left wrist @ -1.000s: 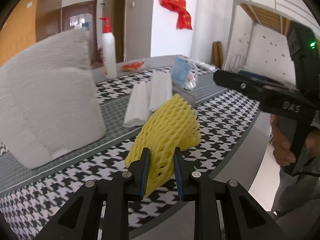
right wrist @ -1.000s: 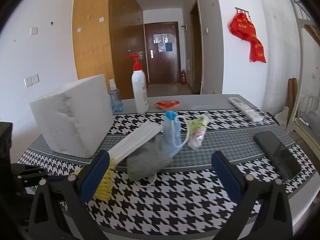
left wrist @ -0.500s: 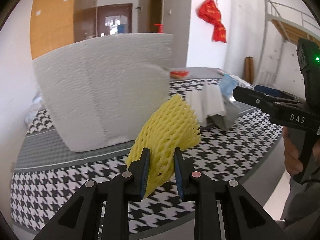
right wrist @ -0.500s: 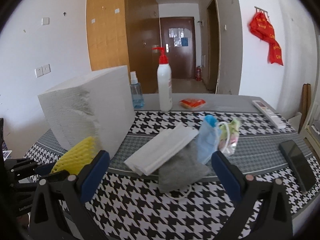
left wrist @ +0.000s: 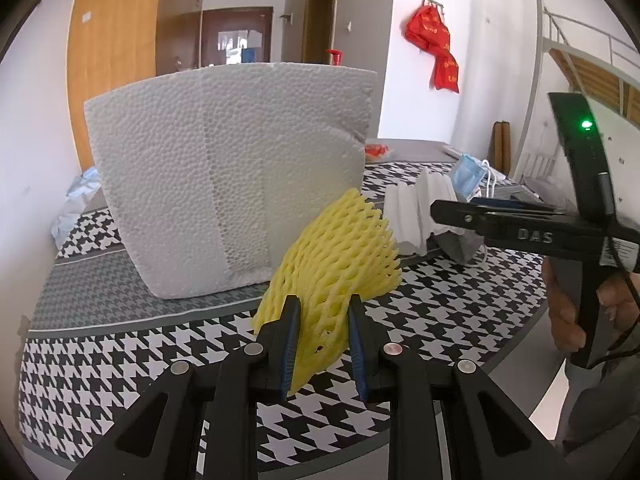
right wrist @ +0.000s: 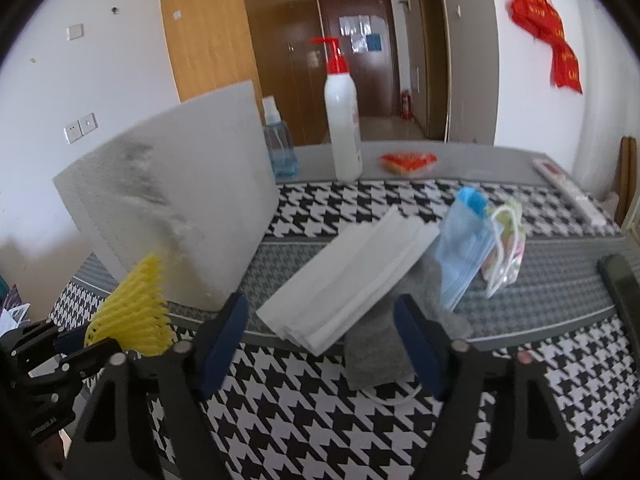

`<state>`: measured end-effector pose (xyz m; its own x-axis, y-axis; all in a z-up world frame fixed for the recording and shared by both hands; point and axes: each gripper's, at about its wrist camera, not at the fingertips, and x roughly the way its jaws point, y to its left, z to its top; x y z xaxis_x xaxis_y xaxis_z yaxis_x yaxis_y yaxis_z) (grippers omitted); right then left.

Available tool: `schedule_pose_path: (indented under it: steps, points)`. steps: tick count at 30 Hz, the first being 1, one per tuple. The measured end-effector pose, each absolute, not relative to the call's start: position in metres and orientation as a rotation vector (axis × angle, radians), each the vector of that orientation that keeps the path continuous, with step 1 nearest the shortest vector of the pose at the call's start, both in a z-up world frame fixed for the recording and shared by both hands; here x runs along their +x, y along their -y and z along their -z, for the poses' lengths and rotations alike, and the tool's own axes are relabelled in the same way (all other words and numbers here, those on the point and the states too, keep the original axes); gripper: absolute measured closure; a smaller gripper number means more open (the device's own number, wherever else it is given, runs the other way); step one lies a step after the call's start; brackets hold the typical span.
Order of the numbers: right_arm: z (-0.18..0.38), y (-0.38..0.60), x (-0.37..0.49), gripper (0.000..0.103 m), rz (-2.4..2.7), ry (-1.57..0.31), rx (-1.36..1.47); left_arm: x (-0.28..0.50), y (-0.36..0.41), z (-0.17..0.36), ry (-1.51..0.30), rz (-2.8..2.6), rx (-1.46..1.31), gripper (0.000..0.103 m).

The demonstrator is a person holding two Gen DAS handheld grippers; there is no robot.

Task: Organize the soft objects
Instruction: 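Move the right tool toward the white tissue while the left tool holds the net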

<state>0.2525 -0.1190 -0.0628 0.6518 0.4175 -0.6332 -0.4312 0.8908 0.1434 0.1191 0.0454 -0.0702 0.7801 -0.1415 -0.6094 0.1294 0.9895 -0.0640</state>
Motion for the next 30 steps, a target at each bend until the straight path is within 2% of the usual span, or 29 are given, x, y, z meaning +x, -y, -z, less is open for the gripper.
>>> schedule_pose_path:
  steps: [3, 7, 10, 12, 16, 23, 24, 25, 27, 30]
  points:
    - [0.065, 0.117, 0.258, 0.036, -0.482, -0.740, -0.014, 0.121, -0.046, 0.071, -0.665, 0.148, -0.021, 0.078]
    - [0.066, 0.113, 0.263, 0.055, -0.493, -0.757, -0.021, 0.122, -0.045, 0.073, -0.674, 0.152, -0.019, 0.078]
    - [0.068, 0.110, 0.267, 0.062, -0.493, -0.772, -0.021, 0.123, -0.046, 0.074, -0.677, 0.152, -0.027, 0.078]
    - [0.066, 0.108, 0.268, 0.073, -0.491, -0.766, -0.027, 0.123, -0.047, 0.074, -0.675, 0.150, -0.030, 0.078]
    - [0.062, 0.101, 0.268, 0.084, -0.507, -0.760, -0.052, 0.121, -0.048, 0.074, -0.673, 0.150, -0.035, 0.078]
    - [0.068, 0.091, 0.274, 0.081, -0.493, -0.809, -0.103, 0.119, -0.052, 0.074, -0.668, 0.150, -0.049, 0.078]
    - [0.070, 0.090, 0.275, 0.073, -0.491, -0.817, -0.107, 0.119, -0.052, 0.074, -0.667, 0.151, -0.049, 0.078]
    - [0.071, 0.090, 0.276, 0.061, -0.487, -0.824, -0.109, 0.119, -0.053, 0.073, -0.666, 0.151, -0.050, 0.078]
    - [0.072, 0.090, 0.276, 0.049, -0.485, -0.822, -0.109, 0.119, -0.053, 0.073, -0.666, 0.151, -0.053, 0.078]
    - [0.071, 0.087, 0.276, 0.049, -0.497, -0.814, -0.114, 0.120, -0.054, 0.074, -0.669, 0.150, -0.057, 0.078]
